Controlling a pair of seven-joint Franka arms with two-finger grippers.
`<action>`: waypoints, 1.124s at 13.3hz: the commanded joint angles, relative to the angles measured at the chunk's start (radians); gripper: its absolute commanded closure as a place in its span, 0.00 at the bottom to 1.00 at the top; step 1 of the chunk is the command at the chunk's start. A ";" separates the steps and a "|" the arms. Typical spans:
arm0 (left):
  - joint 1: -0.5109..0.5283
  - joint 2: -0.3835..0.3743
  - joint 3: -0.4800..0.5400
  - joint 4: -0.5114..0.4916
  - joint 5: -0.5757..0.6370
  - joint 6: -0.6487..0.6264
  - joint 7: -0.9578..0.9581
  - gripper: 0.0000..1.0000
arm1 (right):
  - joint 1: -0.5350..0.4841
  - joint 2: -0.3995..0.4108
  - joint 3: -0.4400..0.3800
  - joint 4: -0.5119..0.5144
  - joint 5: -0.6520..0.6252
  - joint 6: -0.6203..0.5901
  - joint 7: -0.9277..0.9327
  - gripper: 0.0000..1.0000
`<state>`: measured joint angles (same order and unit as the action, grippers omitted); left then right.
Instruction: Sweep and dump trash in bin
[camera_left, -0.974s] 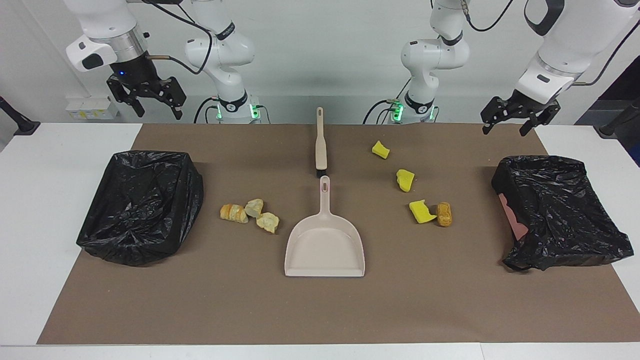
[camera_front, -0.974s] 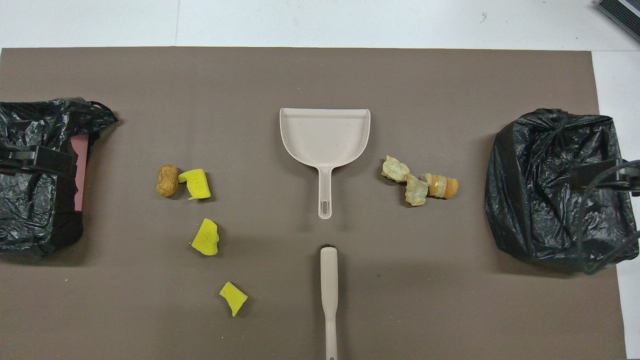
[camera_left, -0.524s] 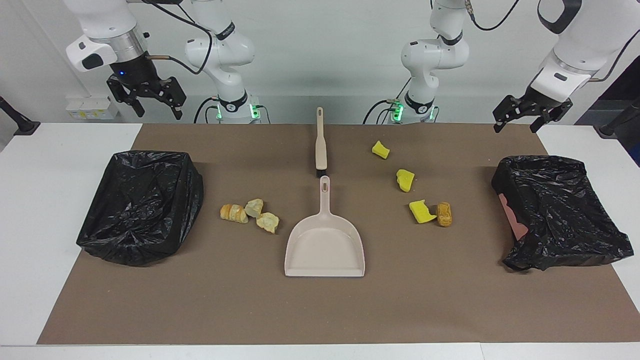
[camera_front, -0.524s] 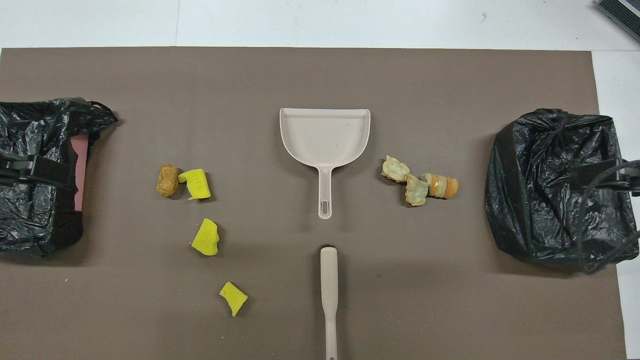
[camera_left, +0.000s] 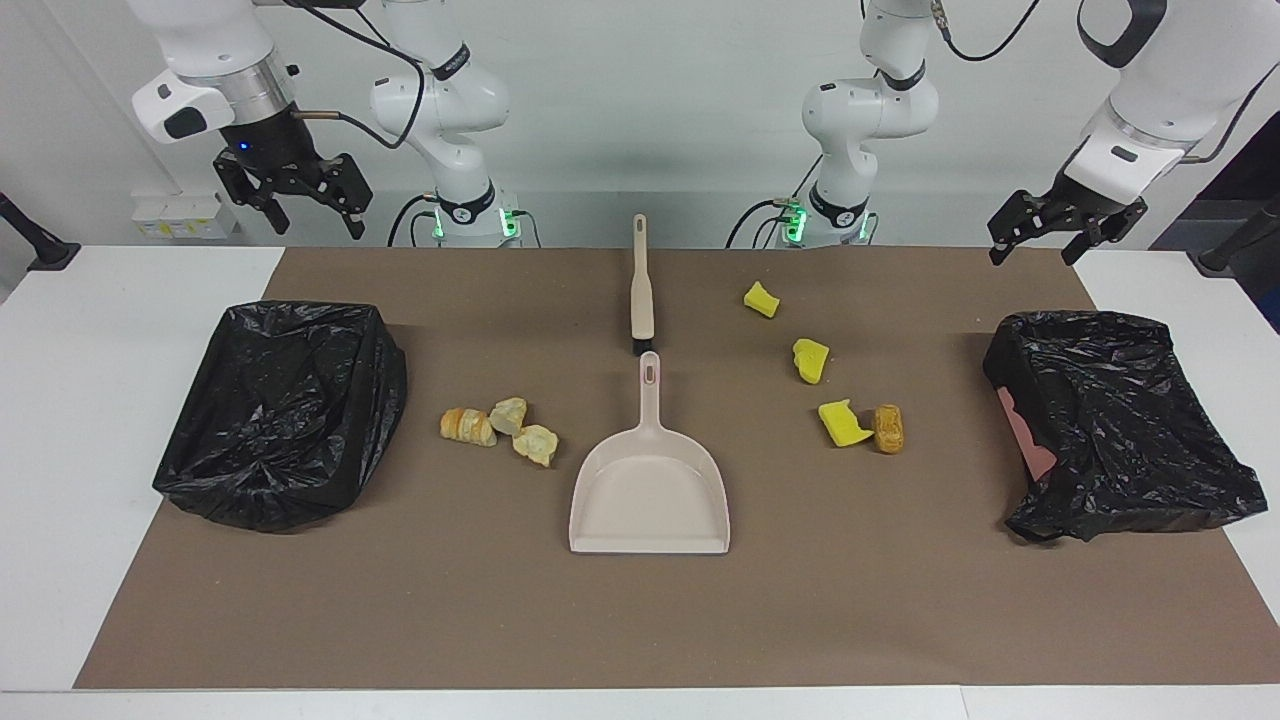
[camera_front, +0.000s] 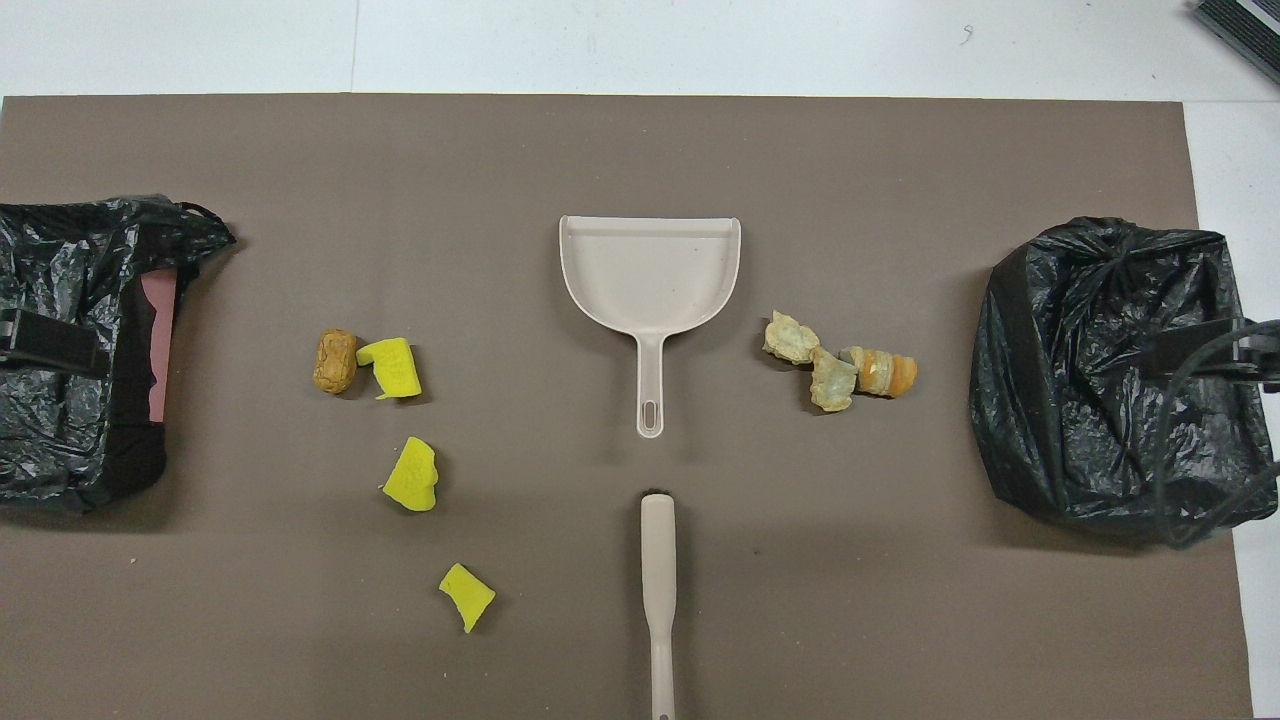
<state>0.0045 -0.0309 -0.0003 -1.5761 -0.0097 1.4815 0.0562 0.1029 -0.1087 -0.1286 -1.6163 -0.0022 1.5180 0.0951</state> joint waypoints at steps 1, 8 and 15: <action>0.003 -0.026 -0.003 -0.025 0.008 -0.006 -0.001 0.00 | 0.001 -0.014 -0.006 -0.013 0.022 -0.004 -0.018 0.00; 0.005 -0.026 -0.003 -0.025 0.008 -0.004 -0.001 0.00 | 0.001 -0.014 -0.006 -0.013 0.022 -0.004 -0.018 0.00; -0.173 -0.050 -0.026 -0.122 -0.096 0.016 -0.042 0.00 | 0.001 -0.014 -0.006 -0.013 0.022 -0.004 -0.018 0.00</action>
<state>-0.0714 -0.0396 -0.0360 -1.6172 -0.0932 1.4767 0.0527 0.1029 -0.1087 -0.1286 -1.6163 -0.0022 1.5180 0.0951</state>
